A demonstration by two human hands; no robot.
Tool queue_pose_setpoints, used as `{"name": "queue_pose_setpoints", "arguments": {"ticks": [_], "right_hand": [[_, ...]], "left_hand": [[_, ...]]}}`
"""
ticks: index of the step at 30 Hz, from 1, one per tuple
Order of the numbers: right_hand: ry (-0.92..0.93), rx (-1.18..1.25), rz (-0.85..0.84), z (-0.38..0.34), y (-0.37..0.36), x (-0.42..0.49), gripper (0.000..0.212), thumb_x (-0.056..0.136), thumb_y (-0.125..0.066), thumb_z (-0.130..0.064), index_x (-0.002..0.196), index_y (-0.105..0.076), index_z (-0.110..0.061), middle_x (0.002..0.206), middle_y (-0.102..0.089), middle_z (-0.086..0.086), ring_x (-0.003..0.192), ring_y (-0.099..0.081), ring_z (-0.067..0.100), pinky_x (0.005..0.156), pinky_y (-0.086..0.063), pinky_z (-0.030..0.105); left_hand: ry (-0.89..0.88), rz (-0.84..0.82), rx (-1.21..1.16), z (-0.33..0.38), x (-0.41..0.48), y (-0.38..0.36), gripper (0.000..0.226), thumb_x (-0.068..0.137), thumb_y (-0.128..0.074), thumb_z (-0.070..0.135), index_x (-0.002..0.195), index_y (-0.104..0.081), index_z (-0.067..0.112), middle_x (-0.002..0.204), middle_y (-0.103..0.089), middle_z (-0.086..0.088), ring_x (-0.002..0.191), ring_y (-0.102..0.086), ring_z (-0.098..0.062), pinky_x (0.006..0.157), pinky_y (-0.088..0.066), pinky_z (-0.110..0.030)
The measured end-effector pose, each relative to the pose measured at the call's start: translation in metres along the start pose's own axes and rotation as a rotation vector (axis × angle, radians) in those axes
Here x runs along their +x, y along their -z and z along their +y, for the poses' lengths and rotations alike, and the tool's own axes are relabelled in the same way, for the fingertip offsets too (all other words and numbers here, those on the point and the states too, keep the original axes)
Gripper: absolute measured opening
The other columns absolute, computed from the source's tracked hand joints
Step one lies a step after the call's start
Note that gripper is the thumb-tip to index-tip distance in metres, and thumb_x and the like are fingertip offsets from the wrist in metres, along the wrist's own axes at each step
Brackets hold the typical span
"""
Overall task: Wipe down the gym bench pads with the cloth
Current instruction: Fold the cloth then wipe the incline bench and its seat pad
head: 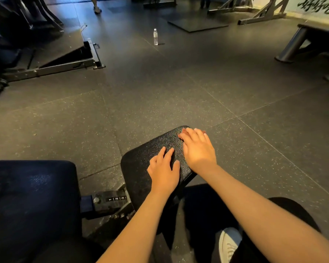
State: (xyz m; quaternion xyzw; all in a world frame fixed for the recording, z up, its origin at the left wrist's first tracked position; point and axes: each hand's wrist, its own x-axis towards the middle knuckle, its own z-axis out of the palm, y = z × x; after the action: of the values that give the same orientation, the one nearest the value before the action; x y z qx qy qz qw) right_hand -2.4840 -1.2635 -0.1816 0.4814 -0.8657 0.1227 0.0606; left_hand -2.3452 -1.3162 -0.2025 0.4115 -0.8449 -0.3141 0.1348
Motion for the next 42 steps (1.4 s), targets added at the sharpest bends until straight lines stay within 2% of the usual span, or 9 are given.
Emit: {"name": "queue_pose_setpoints", "arguments": {"ticks": [6,11,17,20,26,32,35,40,42], "right_hand": [[0.028,0.051,0.092,0.005,-0.005,-0.034,0.040,0.098,-0.038,-0.026,0.128,-0.064,-0.021,0.136,-0.058,0.000,0.130,-0.048,0.028,0.114,-0.032,0.046],[-0.113,0.324,-0.076,0.013,0.017,0.008,0.038,0.107,-0.037,-0.022,0.142,-0.050,-0.029,0.159,-0.032,-0.006,0.149,-0.022,0.022,0.116,-0.032,0.041],[-0.040,0.236,0.223,0.009,-0.005,-0.033,0.037,0.101,-0.042,-0.025,0.126,-0.068,-0.018,0.138,-0.060,0.001,0.128,-0.052,0.031,0.107,-0.044,0.045],[0.018,0.213,0.229,0.016,-0.007,-0.026,0.038,0.097,-0.042,-0.024,0.123,-0.069,-0.015,0.134,-0.062,0.004,0.125,-0.054,0.035,0.104,-0.047,0.049],[0.020,0.286,-0.142,0.013,0.007,0.044,0.038,0.106,-0.038,-0.022,0.139,-0.055,-0.027,0.155,-0.039,-0.008,0.148,-0.025,0.020,0.119,-0.023,0.035],[0.217,0.066,-0.464,-0.012,-0.003,0.120,0.031,0.103,-0.040,-0.030,0.126,-0.059,-0.031,0.129,-0.058,-0.001,0.118,-0.056,0.027,0.089,-0.044,0.040],[0.220,0.157,-0.449,-0.030,-0.011,0.128,0.027,0.102,-0.042,-0.027,0.121,-0.060,-0.028,0.127,-0.059,-0.002,0.115,-0.059,0.026,0.086,-0.049,0.040],[0.055,0.505,-0.452,-0.052,0.039,0.137,0.039,0.106,-0.038,-0.027,0.143,-0.051,-0.029,0.149,-0.046,-0.011,0.130,-0.049,0.015,0.101,-0.044,0.033],[0.000,0.653,-0.485,-0.061,0.086,0.144,0.041,0.106,-0.038,-0.024,0.145,-0.050,-0.026,0.152,-0.042,-0.011,0.132,-0.046,0.011,0.099,-0.044,0.028]], "left_hand": [[-0.011,-0.022,0.022,0.013,-0.003,-0.004,0.050,0.103,-0.044,0.038,0.153,-0.036,0.040,0.166,-0.021,0.007,0.145,-0.019,-0.026,0.117,-0.019,-0.050],[0.038,-0.020,0.044,0.026,0.010,-0.008,0.049,0.104,-0.040,0.041,0.153,-0.034,0.045,0.166,-0.018,0.012,0.140,-0.023,-0.027,0.115,-0.021,-0.047],[0.060,-0.007,-0.018,0.034,0.021,-0.007,0.046,0.105,-0.040,0.041,0.150,-0.037,0.047,0.164,-0.021,0.017,0.136,-0.026,-0.023,0.111,-0.020,-0.042],[0.022,-0.019,-0.040,0.028,0.025,-0.006,0.047,0.104,-0.041,0.038,0.149,-0.039,0.049,0.163,-0.022,0.018,0.135,-0.025,-0.021,0.110,-0.018,-0.043],[0.056,0.070,0.004,0.022,0.057,-0.008,0.046,0.104,-0.039,0.044,0.150,-0.039,0.047,0.163,-0.026,0.016,0.133,-0.029,-0.021,0.111,-0.019,-0.044],[0.162,0.137,-0.035,-0.020,0.104,0.003,0.036,0.102,-0.040,0.048,0.133,-0.058,0.044,0.137,-0.058,0.012,0.124,-0.039,-0.023,0.105,-0.028,-0.046],[0.257,0.066,-0.150,-0.022,0.115,0.008,0.040,0.104,-0.035,0.048,0.138,-0.054,0.042,0.127,-0.064,0.006,0.128,-0.041,-0.024,0.108,-0.028,-0.045],[0.413,0.006,-0.577,0.033,0.109,0.079,0.042,0.108,-0.035,0.039,0.148,-0.047,0.035,0.144,-0.053,0.016,0.131,-0.049,-0.002,0.106,-0.038,-0.023],[0.446,0.003,-0.649,0.072,0.108,0.120,0.036,0.110,-0.035,0.033,0.142,-0.050,0.034,0.130,-0.060,0.019,0.116,-0.054,0.014,0.092,-0.041,-0.008]]}}
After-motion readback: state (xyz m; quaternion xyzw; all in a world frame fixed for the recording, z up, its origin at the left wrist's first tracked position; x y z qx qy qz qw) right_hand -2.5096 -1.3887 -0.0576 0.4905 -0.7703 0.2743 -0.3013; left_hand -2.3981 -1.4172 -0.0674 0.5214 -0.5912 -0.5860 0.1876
